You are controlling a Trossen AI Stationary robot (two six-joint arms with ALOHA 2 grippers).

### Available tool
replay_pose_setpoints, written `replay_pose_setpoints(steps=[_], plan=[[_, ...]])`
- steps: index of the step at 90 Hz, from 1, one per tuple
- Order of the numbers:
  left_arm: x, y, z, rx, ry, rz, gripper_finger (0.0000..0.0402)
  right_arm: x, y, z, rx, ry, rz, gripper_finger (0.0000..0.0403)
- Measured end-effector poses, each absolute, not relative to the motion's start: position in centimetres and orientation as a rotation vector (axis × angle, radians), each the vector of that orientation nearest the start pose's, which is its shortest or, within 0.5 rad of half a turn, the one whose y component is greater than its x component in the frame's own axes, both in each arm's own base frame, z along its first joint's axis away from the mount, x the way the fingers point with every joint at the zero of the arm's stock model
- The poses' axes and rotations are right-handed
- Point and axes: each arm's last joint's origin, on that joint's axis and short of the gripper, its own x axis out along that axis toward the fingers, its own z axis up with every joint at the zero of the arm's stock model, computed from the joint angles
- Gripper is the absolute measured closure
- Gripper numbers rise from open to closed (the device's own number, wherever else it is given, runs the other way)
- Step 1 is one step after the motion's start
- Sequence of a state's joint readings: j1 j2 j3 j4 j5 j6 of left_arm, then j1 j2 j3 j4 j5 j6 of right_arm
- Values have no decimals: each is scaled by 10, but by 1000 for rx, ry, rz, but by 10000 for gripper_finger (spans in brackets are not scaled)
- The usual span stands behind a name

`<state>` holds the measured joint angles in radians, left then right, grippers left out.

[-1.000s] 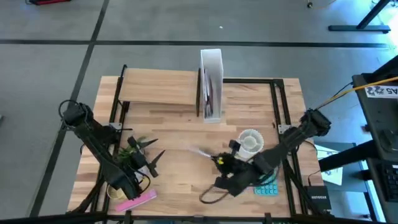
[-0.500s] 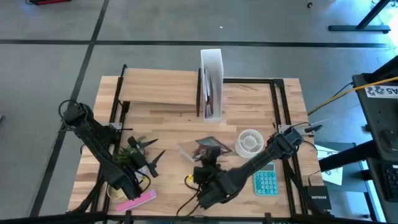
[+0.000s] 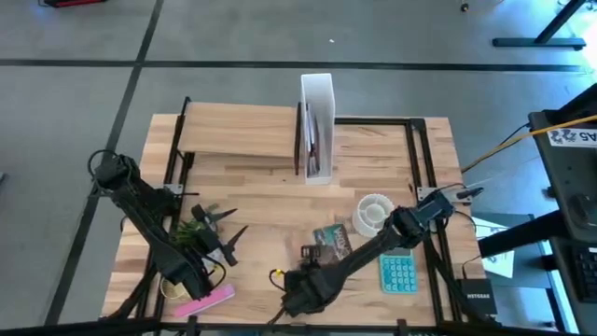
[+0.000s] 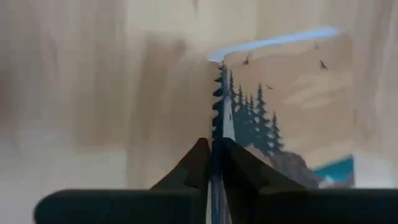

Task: Stock shelves
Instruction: Remove the brown book from the white bookshelf, then remove the purple book from the white bookshelf

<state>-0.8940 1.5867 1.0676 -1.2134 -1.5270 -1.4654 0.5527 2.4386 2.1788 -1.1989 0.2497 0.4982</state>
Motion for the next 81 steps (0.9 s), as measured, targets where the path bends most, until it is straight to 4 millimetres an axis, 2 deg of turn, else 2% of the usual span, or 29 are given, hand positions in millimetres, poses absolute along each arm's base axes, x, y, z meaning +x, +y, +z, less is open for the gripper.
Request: replay_pose_setpoints(steps=[9,19,32,44,50,58,62,67,75,81], plan=[[182,-181,229,231,171,673,163,420,240,173,-104,1370,-100,343],[182,-181,228,233,197,673,163,420,236,182,-84,1367,-91,284],[182,-181,228,234,199,673,163,415,233,210,-111,1365,-8,193],[182,-181,228,234,200,673,163,400,231,240,-265,1334,5,137],[182,-181,228,232,199,673,163,389,222,259,-393,1299,-105,125],[182,-181,228,231,202,673,163,373,206,284,-548,1218,-340,122],[182,-181,228,226,208,673,163,370,199,294,-569,1125,-435,125],[182,-181,227,221,217,673,163,361,191,309,-582,1063,-470,131],[181,-182,227,221,224,670,163,348,173,323,-596,1006,-561,143],[181,-182,227,219,232,668,163,340,161,318,-634,1001,-629,153]])
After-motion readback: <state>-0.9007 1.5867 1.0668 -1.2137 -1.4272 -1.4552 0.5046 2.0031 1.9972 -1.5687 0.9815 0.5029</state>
